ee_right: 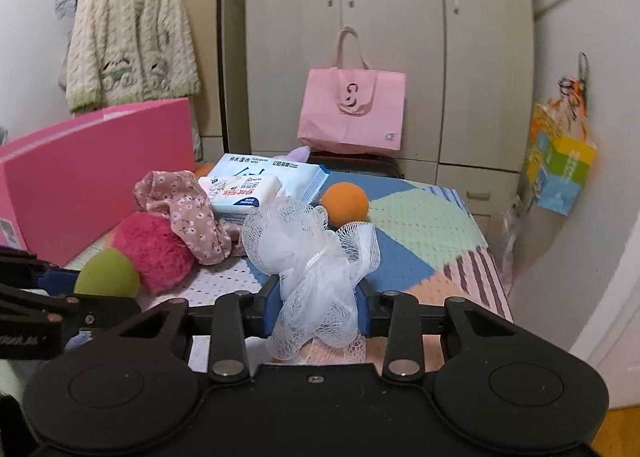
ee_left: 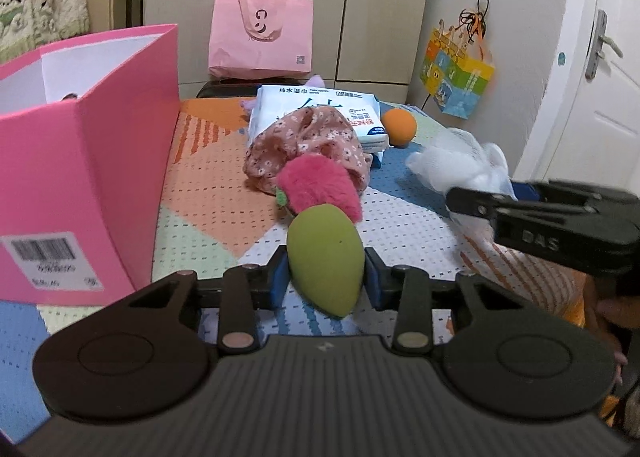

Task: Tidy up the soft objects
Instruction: 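Grasp the green sponge with the left gripper while the right grasps the mesh puff, then carry the sponge and mesh puff over the pink box with both tools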

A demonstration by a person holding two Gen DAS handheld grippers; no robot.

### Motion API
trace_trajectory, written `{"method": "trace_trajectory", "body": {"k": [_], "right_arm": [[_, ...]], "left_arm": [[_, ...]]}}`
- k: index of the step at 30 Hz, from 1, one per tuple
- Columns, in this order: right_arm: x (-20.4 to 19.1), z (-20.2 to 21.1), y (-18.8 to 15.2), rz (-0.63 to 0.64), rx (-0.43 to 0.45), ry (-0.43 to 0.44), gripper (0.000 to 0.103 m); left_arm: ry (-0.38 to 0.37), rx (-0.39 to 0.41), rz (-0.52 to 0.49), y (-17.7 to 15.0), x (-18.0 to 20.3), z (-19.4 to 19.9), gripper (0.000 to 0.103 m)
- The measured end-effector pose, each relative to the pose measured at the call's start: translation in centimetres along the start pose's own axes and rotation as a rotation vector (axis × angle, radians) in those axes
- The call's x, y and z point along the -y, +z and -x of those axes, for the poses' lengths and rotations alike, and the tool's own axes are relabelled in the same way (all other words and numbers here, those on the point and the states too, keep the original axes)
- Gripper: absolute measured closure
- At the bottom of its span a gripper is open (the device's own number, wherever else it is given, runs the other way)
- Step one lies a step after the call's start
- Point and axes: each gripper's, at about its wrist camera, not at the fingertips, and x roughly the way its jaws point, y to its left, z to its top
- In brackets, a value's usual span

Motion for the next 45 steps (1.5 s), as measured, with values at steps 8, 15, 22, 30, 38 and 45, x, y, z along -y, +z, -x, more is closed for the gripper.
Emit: {"method": "trace_trajectory", "body": {"k": [8,15,22,30,38,45], "right_arm": [[-1.1,2.2,-1.5,-0.049,-0.01,0.054,0.062],[-3.5,3.7,-2.1,-0.012,-0.018,0.125,0.062],[-5.7,5.5,-1.0,0.027,-0.001,0.21,0.062],[-8.0,7.3,0.1,0.063,-0.079,0.309,0.062],[-10.4,7.7,1.1,0.085,-0.104,0.383,0.062],[-12.5,7.9,3.7,0.105,-0.059,0.439,0.06]], "left_arm": [[-0.005,0.02,0.05,-0.2,-1.2,1.4,0.066],[-0.021,0.026,0.085,-0.1,-2.3,3.2,0.066],[-0.077,0.027,0.117,0.0,-4.0,6.0,0.066],[-0.081,0.0,0.152,-0.3,-6.3,8.7,0.066],[-0.074,0.017,0.134,0.0,-8.0,12.3,0.066],[-0.05,0.077,0.133,0.5,-9.4,15.0,0.066]]}}
